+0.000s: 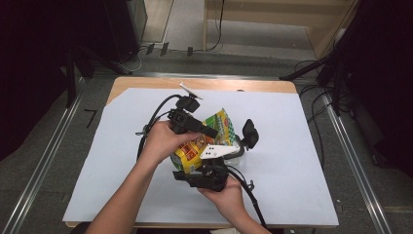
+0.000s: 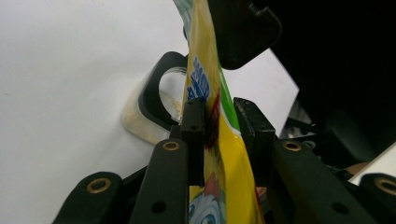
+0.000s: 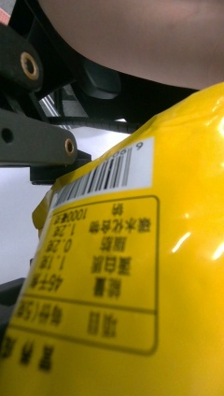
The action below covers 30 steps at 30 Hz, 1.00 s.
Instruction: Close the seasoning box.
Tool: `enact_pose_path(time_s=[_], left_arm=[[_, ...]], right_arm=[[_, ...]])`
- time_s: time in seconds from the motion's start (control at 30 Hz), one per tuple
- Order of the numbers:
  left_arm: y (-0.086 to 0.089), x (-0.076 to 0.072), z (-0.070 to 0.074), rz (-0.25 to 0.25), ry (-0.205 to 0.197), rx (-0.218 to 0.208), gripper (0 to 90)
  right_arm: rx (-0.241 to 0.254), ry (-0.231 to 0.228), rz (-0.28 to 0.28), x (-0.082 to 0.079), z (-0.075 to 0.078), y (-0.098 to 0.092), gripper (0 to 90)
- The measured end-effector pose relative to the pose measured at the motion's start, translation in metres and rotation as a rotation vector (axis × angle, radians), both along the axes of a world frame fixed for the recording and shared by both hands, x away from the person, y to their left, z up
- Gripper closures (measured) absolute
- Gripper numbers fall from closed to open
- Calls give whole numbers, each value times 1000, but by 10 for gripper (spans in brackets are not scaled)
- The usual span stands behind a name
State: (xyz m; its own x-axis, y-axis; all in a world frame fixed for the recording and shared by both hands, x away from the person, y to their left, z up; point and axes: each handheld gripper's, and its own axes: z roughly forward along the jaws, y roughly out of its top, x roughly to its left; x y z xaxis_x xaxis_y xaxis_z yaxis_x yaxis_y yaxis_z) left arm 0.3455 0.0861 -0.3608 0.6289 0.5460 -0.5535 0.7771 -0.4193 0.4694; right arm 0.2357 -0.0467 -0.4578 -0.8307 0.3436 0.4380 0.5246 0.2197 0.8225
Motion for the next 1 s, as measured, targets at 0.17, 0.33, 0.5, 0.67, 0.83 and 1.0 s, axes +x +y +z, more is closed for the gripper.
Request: enact_pose_path(time_s=[0.17, 0.33, 0.5, 0.67, 0.83, 1.0], left_arm=[[2, 1, 0, 6, 30, -11, 802], [1, 0, 0, 11, 54, -17, 809], [-3, -3, 3, 21, 30, 6, 809], [-7, -6, 4, 31, 4, 48, 824], [-4, -6, 4, 45, -39, 96, 878], [-3, -6, 6, 56, -59, 124, 900]], right_arm=[[-1, -3, 10, -1, 0, 2, 659], [9, -2, 23, -1, 0, 3, 664], [7, -8, 11, -1, 0, 4, 665], [-11, -9, 2, -2, -1, 5, 660], [-27, -28, -10, -5, 0, 6, 645], [-44, -55, -31, -7, 3, 6, 636]])
